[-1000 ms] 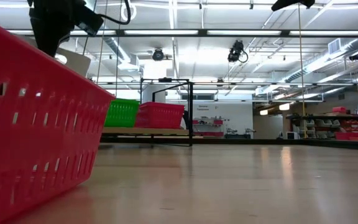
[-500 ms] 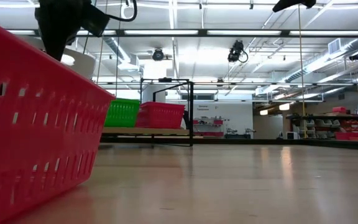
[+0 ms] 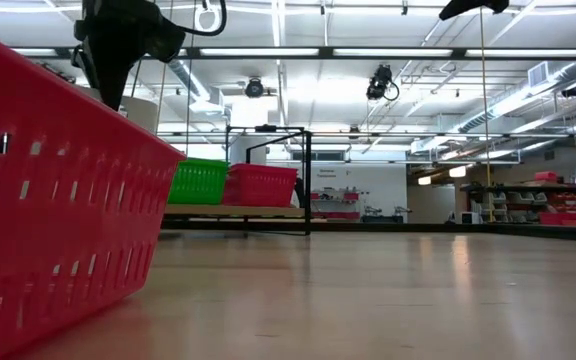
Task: Stack baskets on shelf by color
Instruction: Stack the top white bin on top of the white bin on the shelf, then adjust the stack of green bins on the shelf
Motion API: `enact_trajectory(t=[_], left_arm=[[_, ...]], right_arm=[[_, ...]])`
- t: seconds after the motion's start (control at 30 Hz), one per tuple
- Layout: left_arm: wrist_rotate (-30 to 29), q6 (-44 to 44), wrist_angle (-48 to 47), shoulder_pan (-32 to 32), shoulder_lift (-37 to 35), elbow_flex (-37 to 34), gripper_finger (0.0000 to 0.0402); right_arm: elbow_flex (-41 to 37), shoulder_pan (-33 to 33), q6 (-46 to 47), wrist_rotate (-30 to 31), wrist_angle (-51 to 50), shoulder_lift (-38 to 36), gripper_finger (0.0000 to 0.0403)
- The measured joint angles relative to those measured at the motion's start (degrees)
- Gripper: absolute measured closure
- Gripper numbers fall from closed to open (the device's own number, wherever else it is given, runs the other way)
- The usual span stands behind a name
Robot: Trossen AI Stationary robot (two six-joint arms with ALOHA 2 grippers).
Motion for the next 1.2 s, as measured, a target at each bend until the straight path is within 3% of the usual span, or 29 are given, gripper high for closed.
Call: enact_trajectory(t=[0.6,0.87,1.2], left_arm=[[-2.5,-2.4,-3.4,1.5,0.0,0.0,0.0257],[1.2,-4.4,2.0,1.5,0.0,0.0,0.0252],[-1.2,-3.5,10.6,0.0,-0.5,2.8,0.0254]], right_arm=[[0.0,0.0,0.0,0.0,0.0,0.0,0.0163],[0.0,0.0,0.0,0.0,0.0,0.0,0.0163],[0.0,0.0,5.1,0.0,-5.8,0.0,0.0163]])
